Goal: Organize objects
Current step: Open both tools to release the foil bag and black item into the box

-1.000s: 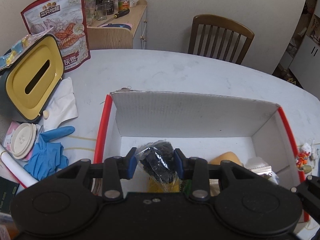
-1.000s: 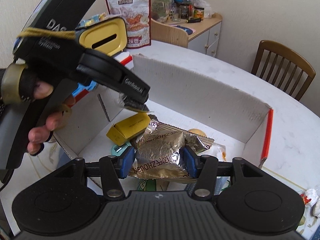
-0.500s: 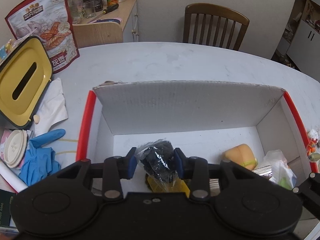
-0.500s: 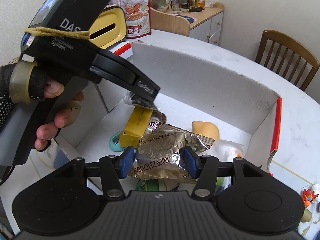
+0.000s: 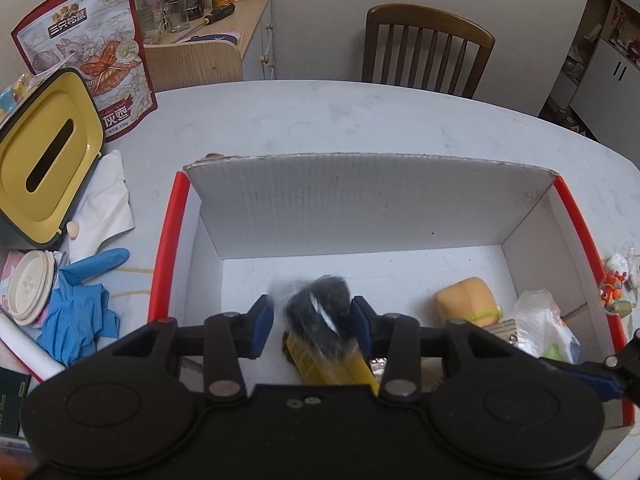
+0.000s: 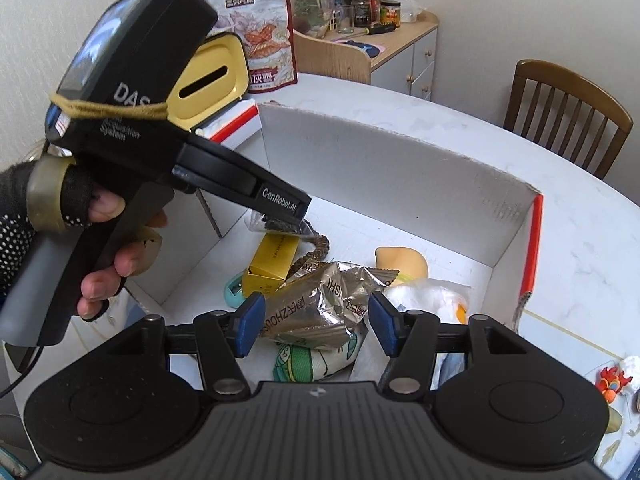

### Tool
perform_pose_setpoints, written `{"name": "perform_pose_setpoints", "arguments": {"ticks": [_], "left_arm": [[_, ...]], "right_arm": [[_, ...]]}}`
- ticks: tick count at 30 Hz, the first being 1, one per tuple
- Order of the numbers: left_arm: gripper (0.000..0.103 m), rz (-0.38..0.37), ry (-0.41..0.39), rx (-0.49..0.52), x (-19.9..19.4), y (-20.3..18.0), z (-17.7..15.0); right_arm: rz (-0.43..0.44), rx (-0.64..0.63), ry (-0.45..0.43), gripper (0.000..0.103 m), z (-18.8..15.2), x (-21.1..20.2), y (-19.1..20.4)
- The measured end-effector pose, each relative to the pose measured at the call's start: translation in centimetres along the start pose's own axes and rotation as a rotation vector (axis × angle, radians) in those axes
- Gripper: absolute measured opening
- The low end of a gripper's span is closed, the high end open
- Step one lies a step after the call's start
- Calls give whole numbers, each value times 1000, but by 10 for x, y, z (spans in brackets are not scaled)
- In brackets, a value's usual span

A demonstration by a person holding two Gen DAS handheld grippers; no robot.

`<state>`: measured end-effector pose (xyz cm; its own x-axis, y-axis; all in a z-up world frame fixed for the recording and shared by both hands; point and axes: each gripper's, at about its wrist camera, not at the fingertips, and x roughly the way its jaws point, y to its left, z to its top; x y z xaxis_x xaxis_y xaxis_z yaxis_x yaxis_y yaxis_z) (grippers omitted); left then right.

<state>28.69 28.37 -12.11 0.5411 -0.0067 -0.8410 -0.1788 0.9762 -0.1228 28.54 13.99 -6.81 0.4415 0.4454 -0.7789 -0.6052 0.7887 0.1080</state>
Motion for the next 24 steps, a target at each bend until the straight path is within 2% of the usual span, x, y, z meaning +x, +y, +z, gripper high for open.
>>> {"name": "perform_pose_setpoints", "arguments": {"ticks": [1, 3, 14, 24], "left_arm": [[45, 0, -1, 1, -1, 0, -1], [57, 3, -10, 5, -5, -2, -3], [57, -12, -49, 18, -36, -12, -12], [63, -48, -102, 34, -74, -29, -24]], "right_arm": [[3, 1, -6, 62, -1, -4, 0], [8, 3, -20, 63, -2, -11, 0], [23, 34, -86, 63, -8, -53, -7], [50, 52, -144, 63, -21, -89, -20]]}}
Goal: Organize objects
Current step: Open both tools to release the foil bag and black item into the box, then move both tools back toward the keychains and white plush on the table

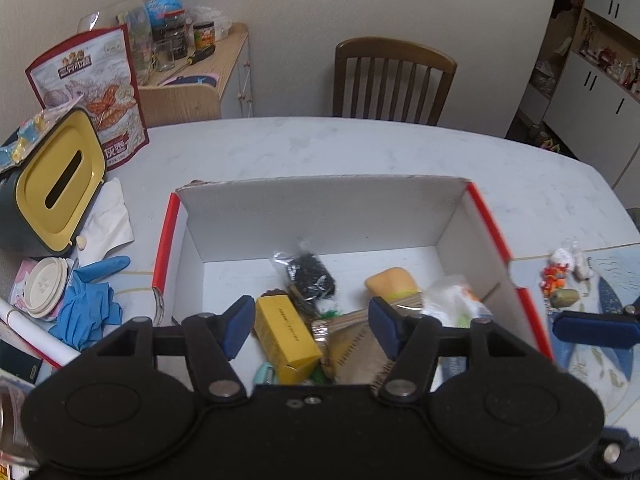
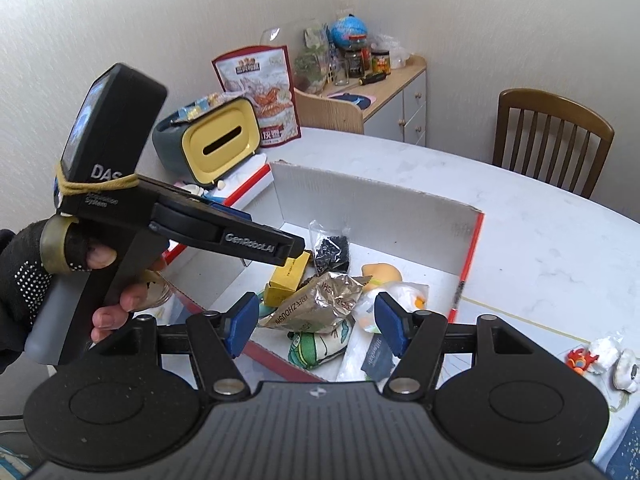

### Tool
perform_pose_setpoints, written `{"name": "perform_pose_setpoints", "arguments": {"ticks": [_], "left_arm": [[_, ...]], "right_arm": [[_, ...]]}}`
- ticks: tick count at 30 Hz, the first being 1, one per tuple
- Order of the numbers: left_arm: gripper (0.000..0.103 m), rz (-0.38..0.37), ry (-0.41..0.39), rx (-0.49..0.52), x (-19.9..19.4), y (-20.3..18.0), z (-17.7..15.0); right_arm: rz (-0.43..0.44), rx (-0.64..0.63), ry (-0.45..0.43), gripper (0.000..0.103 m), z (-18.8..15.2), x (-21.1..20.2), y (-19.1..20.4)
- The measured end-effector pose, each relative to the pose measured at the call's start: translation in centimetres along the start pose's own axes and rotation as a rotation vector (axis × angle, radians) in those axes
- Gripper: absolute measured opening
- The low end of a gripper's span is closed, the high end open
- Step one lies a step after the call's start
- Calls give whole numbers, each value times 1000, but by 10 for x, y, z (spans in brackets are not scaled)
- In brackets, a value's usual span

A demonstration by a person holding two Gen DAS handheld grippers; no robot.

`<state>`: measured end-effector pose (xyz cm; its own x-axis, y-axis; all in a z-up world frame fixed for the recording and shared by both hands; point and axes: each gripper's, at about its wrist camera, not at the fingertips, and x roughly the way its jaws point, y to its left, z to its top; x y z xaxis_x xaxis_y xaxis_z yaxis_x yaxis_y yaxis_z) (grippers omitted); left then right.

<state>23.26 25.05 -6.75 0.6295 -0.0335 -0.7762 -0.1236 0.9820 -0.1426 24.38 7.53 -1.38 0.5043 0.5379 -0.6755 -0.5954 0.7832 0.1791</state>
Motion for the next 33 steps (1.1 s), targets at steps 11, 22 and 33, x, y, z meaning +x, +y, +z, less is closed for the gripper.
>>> {"name": "perform_pose_setpoints", "arguments": {"ticks": [11, 22, 33], "left_arm": [[69, -27, -42, 23, -32, -39, -12], [82, -61, -59, 65, -45, -100, -20], [98, -100, -71, 102, -38, -162, -24]], "right_arm": [[6, 58, -50, 68, -21, -47, -35], [-26, 124, -80, 75, -53, -98, -90], [-102, 216, -79, 77, -83, -127, -158]]}}
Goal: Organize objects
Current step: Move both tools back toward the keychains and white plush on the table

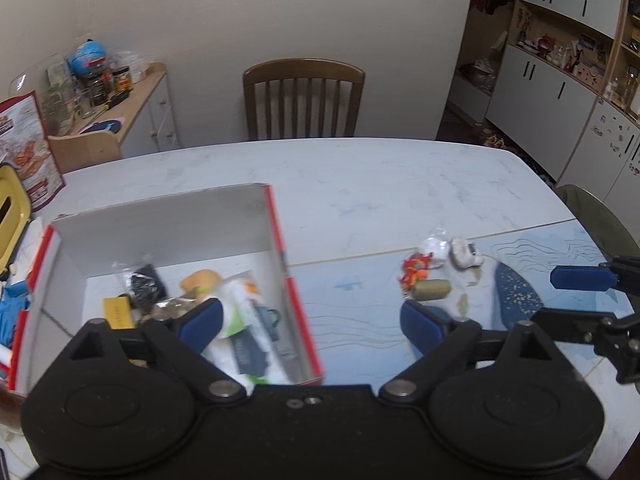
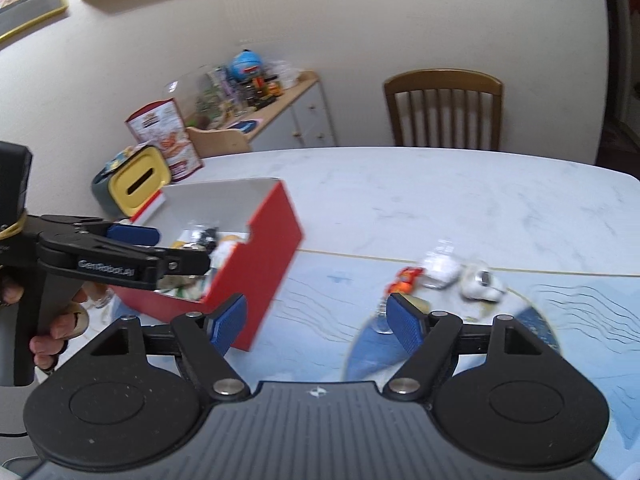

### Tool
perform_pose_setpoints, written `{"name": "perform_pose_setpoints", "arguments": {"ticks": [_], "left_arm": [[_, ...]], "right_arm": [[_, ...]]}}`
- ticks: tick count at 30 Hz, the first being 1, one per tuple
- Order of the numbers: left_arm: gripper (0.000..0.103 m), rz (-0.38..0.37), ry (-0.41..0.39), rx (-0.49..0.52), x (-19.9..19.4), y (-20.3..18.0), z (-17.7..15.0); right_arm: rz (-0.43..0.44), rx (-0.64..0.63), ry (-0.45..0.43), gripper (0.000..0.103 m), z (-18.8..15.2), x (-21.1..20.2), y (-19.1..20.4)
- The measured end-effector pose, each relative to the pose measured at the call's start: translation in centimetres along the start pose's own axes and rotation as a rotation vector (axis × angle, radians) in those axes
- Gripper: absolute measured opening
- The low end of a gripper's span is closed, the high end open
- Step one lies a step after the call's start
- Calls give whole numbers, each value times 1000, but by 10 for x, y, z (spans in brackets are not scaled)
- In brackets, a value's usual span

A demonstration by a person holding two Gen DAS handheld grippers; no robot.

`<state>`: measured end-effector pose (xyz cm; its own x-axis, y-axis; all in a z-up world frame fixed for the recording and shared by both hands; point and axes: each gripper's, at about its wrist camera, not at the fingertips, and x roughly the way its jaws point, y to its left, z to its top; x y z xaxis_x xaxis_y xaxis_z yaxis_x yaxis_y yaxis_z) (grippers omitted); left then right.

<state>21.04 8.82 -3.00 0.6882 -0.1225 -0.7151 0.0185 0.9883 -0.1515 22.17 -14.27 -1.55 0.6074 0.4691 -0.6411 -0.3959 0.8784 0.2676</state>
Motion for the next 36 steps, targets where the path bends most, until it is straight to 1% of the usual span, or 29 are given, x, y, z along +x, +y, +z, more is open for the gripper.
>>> {"name": "perform_pose_setpoints", "arguments": {"ticks": [2, 4, 11, 19, 27, 36], "left_arm": [[101, -3, -6, 4, 4, -10, 1], [102, -7, -12, 3, 8, -18, 1], [102, -19, -17, 10, 29, -51, -1], [102, -25, -23, 26, 54, -85, -8], [102, -22, -25, 22, 81, -112, -11], [102, 10, -5, 39, 116, -132, -16]], "right_arm": [[-14, 8, 0, 77, -1, -3, -12], [-29, 14, 0, 77, -3, -5, -25], [-90, 41, 9, 77, -5, -2, -66], [-137, 49, 45, 77, -2, 21, -105], [-143, 16, 108, 77, 6, 56, -129], [-127, -43, 186, 77, 8, 93, -148]]}}
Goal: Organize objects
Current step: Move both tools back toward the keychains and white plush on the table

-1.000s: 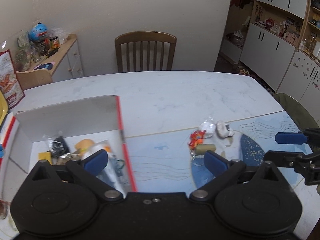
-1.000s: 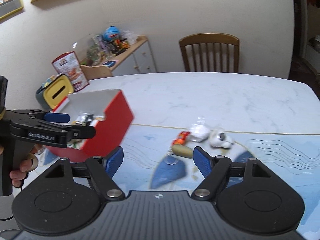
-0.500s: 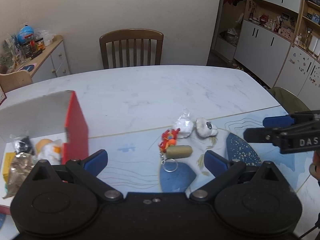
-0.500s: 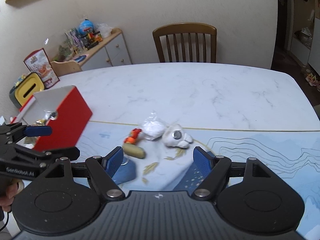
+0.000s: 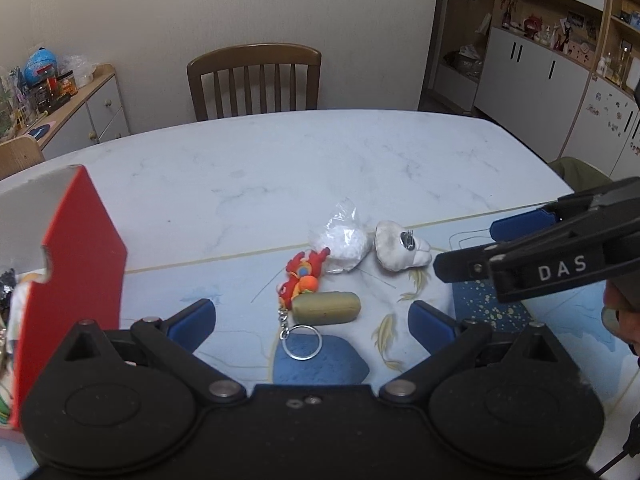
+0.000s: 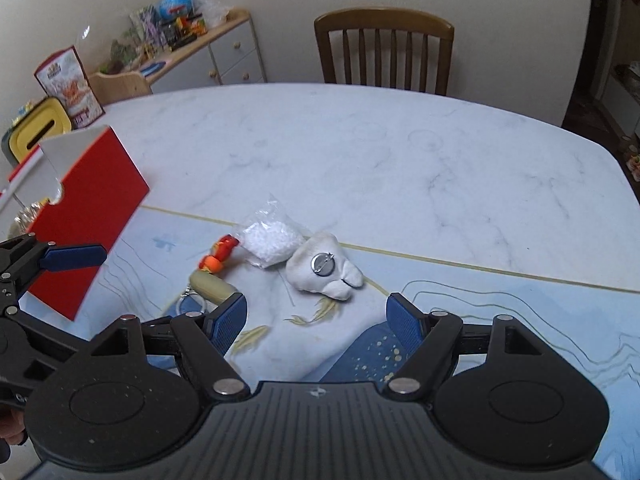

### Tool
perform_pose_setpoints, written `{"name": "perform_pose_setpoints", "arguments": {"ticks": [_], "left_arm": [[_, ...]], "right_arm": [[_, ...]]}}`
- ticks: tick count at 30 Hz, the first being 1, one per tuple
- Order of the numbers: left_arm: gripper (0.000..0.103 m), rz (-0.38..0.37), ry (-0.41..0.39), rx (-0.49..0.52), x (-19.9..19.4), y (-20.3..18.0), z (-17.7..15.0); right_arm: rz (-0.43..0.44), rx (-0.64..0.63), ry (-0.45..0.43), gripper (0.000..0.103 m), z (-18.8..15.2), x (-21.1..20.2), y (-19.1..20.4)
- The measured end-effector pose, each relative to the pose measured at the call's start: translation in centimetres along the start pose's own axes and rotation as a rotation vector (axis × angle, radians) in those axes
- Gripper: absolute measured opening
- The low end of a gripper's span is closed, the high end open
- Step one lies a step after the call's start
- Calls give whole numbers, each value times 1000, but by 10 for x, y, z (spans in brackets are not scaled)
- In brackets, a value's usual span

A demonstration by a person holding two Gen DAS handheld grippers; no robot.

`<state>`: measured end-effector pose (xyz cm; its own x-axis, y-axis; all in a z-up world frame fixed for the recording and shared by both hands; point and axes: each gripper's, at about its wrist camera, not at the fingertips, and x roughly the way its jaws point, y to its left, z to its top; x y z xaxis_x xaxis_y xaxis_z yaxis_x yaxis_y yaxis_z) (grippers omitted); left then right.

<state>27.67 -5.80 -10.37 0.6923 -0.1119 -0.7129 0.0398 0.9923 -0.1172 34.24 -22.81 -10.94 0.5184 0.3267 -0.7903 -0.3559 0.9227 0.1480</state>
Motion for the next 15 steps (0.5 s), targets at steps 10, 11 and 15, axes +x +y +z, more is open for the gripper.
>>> {"name": "perform_pose_setpoints", "arguments": {"ticks": [10, 11, 15], "left_arm": [[99, 20, 5, 12, 27, -14, -2], [96, 23, 10, 12, 29, -15, -2], [88, 31, 27, 20, 38, -21, -4]], "right_arm": [[34, -37, 56, 77, 9, 37, -15], [38, -44, 59, 77, 9, 40, -15], [52, -72, 67, 77, 12, 49, -15]]}}
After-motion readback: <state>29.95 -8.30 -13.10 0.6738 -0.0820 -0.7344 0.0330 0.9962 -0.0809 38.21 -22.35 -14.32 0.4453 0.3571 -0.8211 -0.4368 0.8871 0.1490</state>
